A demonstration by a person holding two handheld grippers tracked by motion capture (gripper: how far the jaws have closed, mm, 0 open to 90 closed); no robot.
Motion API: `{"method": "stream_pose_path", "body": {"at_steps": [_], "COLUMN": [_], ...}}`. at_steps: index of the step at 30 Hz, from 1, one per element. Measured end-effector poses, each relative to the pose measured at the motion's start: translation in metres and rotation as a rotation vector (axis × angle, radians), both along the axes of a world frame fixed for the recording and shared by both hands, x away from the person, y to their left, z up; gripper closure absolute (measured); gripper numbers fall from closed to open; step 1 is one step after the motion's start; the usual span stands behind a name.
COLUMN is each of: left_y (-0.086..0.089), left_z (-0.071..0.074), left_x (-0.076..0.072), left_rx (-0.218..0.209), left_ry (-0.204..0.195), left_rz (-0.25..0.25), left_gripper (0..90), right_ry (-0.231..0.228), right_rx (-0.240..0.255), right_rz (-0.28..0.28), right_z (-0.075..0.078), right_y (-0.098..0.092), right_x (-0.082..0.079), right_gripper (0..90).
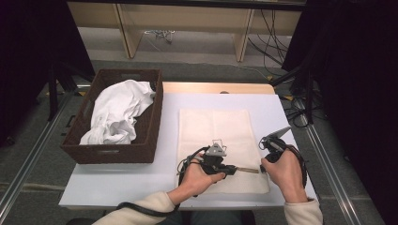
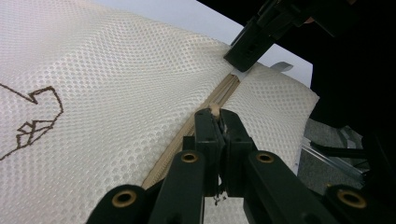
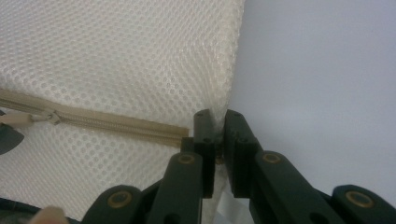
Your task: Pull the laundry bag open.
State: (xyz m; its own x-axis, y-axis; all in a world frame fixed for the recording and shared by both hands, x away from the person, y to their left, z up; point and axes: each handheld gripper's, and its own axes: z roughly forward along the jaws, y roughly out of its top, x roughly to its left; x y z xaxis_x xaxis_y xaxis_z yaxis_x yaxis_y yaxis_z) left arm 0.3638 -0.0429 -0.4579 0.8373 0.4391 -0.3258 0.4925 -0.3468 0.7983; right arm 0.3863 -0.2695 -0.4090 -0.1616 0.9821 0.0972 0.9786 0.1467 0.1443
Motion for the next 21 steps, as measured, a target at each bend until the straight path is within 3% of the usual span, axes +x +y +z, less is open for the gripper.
{"method": "stream_pose_path", "body": {"at_steps": [12, 14, 16, 17, 21], "left_y": [0.008, 0.009, 0.013, 0.012, 0.016], "left_z": [0.001, 0.001, 0.0, 0.0, 0.001], "left_x": [-0.001, -0.002, -0.001, -0.003, -0.003], "left_rx": [0.014, 0.003, 0.021, 0.002, 0.012], "left_ry": [0.002, 0.008, -0.011, 0.007, 0.001], "left_rz": [-0.001, 0.008, -0.007, 0.006, 0.012], "left_gripper": [87.1, 87.1, 87.1, 87.1, 87.0], "right_ry": [0.006, -0.001, -0.003, -0.003, -0.003], "right_rx": [0.002, 0.007, 0.005, 0.003, 0.004], "right_rz": [0.001, -0.03, -0.013, -0.021, -0.018], "right_z": [-0.002, -0.003, -0.003, -0.003, -0.003], "right_y": [-0.001, 0.001, 0.0, 0.001, 0.0], "right_x": [0.001, 0.002, 0.002, 0.002, 0.002], "right_gripper": [85.5, 85.4, 85.5, 85.5, 85.4]}}
